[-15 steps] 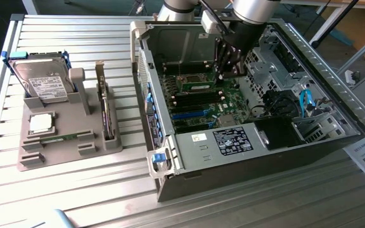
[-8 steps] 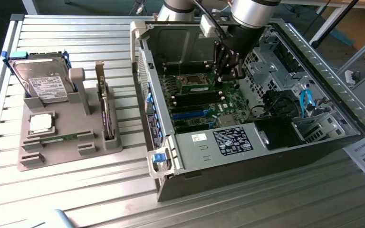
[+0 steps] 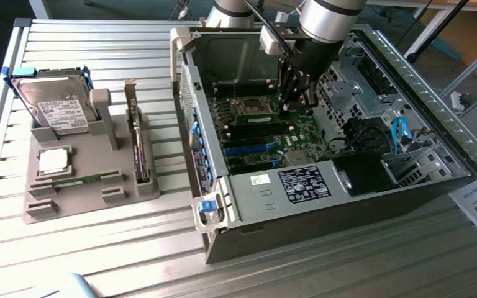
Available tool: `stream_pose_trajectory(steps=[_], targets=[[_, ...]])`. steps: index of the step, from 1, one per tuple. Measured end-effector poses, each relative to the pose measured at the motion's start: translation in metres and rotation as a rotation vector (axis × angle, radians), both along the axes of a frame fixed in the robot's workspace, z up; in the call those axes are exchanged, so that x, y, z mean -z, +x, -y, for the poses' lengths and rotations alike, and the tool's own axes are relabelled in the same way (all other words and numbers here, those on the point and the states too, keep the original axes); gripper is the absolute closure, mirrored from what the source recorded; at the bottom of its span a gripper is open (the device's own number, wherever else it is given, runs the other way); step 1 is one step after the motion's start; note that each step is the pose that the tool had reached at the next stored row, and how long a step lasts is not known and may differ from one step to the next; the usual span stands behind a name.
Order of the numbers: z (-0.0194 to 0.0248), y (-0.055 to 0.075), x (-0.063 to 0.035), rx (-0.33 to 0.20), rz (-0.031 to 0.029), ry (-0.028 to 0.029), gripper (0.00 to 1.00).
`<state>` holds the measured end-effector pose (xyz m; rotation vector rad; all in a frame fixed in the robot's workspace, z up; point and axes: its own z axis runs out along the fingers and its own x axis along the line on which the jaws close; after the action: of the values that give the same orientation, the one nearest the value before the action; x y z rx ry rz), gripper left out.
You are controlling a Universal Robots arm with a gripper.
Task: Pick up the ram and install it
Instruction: 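Insert the ram into the slot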
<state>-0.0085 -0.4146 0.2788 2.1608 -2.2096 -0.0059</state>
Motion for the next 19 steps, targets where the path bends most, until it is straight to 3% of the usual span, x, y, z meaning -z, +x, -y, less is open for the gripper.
stream_pose_trajectory(steps=[8,19], targets=[[0.0000,0.0000,0.0099,0.004,0.0000,0.0000,0.88],[0.0000,0.0033,0.0106,0.004,0.0000,0.0000,0.88]])
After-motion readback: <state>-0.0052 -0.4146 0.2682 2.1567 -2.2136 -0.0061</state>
